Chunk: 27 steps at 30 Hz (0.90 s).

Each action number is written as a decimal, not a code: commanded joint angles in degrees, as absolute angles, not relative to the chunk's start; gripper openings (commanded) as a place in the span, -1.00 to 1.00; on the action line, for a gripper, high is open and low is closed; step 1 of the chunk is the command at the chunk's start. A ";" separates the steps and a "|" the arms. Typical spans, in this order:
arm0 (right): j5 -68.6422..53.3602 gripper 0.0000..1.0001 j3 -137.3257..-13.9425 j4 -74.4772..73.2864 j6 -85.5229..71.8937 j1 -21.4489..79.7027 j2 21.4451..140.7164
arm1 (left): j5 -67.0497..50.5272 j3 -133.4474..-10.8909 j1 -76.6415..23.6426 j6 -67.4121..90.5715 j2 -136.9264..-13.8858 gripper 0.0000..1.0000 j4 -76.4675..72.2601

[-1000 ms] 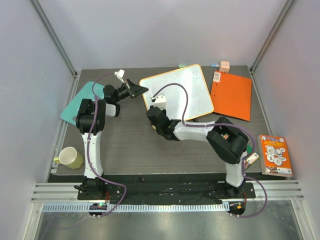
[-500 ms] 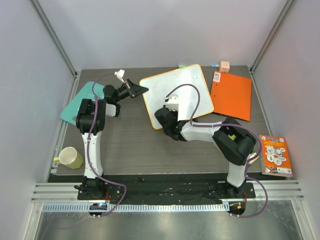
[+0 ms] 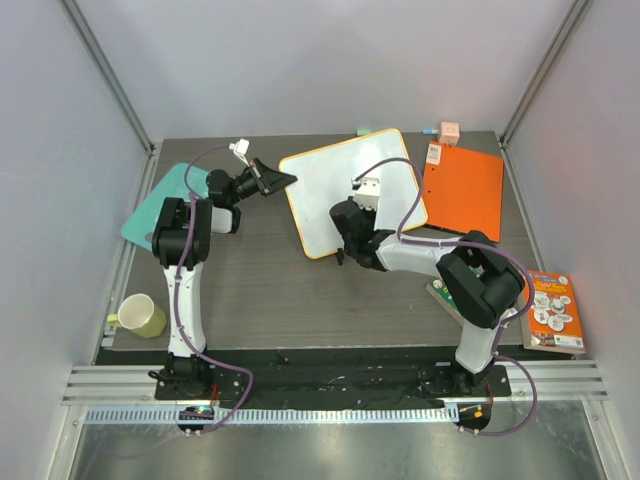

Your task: Erase the whiteboard

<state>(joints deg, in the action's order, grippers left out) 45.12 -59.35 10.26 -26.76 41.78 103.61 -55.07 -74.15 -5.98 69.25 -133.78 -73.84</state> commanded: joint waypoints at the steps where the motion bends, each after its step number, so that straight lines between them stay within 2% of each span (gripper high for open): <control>1: 43.59 -0.98 -58.62 11.60 -24.70 45.16 103.18 | -59.15 -75.59 -6.86 66.18 -134.38 -1.00 -88.59; 11: 40.78 -0.98 -72.23 11.78 -23.65 52.12 112.66 | -59.15 -75.50 -6.94 66.09 -134.21 -1.00 -88.59; 19: 44.38 -0.98 -83.21 11.17 -18.81 51.51 118.39 | -59.15 -75.41 -6.94 66.18 -134.03 -1.00 -88.59; 27: 45.35 -0.98 -86.13 9.49 -18.37 46.15 118.39 | -59.24 -75.32 -6.94 66.09 -134.03 -1.00 -88.59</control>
